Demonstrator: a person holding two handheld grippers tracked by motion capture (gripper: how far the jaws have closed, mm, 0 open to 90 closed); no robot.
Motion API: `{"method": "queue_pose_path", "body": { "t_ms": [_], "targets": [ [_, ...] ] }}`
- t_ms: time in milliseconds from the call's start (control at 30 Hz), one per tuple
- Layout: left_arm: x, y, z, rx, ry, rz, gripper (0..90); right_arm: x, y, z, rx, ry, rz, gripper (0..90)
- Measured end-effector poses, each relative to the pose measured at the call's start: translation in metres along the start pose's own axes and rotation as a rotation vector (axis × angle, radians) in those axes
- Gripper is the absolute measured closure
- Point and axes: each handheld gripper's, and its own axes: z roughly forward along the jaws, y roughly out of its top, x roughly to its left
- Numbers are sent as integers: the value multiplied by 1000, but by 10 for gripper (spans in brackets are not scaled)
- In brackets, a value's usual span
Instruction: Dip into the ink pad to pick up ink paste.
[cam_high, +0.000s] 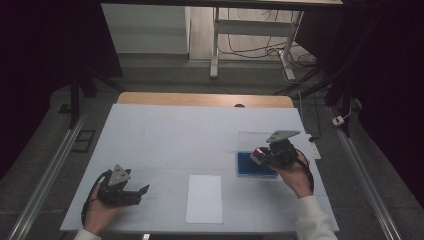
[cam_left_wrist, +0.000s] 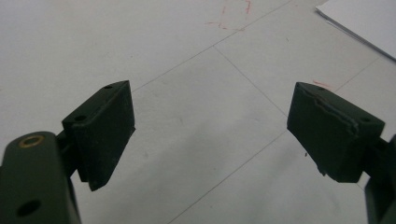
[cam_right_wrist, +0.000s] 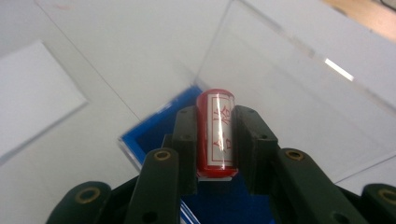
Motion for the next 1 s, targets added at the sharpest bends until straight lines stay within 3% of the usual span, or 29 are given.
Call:
{"method": "queue_pose_path", "body": {
  "t_ms": [200,367,600,833,1000],
  "targets": [
    [0,0,0,1,2,-2,153,8,13,-21,-48,-2,-34,703],
    [0,0,0,0,1,-3,153,11,16,-25,-56,-4,-40,703],
    [0,0,0,0,-1,0,153,10,14,-16,-15,-22,-39,703],
    [0,0,0,1,2,-1,153,6,10,-5,28,-79,-37,703],
    [0,0,0,2,-2,1,154,6,8,1,55,-66,-36,703]
  ]
}}
